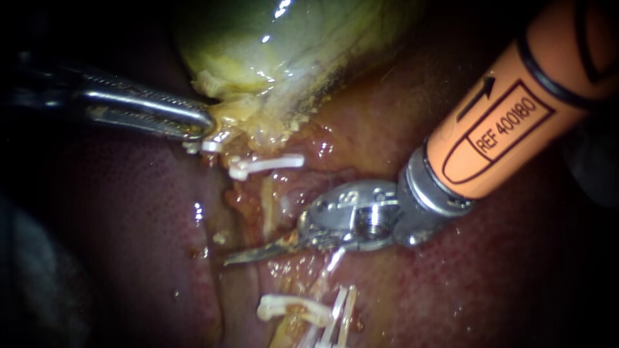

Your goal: Go back from the cut right tube

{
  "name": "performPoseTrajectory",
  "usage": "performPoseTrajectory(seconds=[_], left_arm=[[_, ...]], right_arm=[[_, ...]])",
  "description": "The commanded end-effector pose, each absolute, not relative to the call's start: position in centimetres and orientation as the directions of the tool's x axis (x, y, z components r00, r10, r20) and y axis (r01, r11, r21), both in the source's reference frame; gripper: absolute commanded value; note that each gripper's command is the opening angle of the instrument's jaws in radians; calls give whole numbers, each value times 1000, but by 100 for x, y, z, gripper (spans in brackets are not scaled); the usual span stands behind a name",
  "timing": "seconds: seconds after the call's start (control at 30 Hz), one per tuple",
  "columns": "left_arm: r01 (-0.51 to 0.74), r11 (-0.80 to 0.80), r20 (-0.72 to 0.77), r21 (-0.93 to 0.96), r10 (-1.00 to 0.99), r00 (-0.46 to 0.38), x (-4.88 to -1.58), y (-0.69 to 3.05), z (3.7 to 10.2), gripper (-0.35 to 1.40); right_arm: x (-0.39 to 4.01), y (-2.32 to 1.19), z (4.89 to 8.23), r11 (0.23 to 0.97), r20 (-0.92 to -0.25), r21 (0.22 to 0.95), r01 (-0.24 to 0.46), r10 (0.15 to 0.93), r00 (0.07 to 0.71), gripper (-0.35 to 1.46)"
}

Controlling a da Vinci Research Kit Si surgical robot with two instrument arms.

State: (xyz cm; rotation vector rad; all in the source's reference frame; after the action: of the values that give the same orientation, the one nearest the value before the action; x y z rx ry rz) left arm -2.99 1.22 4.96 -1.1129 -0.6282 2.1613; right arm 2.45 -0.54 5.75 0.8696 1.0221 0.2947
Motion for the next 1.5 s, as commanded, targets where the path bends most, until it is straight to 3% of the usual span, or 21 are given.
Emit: performPoseTrajectory(seconds=[0.03,0.07,0.1,0.17,0.2,0.47,0.63,0.8,0.87,1.0,1.17,1.33,1.5], left_arm=[[-306,-694,-542,-651,708,-453,-298,122,496,-35],[-306,-694,-542,-651,708,-453,-298,122,496,-35],[-306,-694,-542,-651,708,-453,-298,122,496,-35],[-306,-694,-542,-651,708,-453,-298,122,496,-35],[-306,-694,-542,-651,708,-453,-298,122,496,-35],[-303,-698,-545,-649,704,-455,-297,123,495,-35],[-302,-698,-546,-649,704,-455,-297,123,496,-35],[-301,-699,-546,-649,703,-455,-295,124,497,-35],[-301,-699,-546,-649,703,-455,-295,125,497,-35],[-301,-699,-546,-649,703,-455,-295,125,498,-35],[-301,-699,-546,-649,703,-456,-295,125,498,-35],[-301,-699,-546,-649,703,-456,-295,125,498,-35],[-301,-699,-546,-649,703,-456,-295,125,499,-35]], right_arm=[[246,-54,574,619,-593,771,151,611,524,-8],[247,-54,573,608,-579,781,142,622,527,42],[248,-55,573,601,-570,788,135,629,528,67],[250,-56,572,574,-537,811,112,655,532,106],[251,-56,572,570,-532,814,109,658,532,114],[255,-56,571,564,-531,818,109,669,521,125],[248,-58,570,598,-544,799,59,677,495,126],[224,-62,567,761,-658,642,-98,612,439,140],[211,-61,568,802,-692,585,-119,570,442,141],[182,-57,570,861,-731,488,-141,492,473,143],[142,-46,574,922,-734,361,-142,375,567,143],[106,-28,570,949,-702,285,-135,303,645,143],[84,-12,561,958,-691,247,-143,278,668,143]])
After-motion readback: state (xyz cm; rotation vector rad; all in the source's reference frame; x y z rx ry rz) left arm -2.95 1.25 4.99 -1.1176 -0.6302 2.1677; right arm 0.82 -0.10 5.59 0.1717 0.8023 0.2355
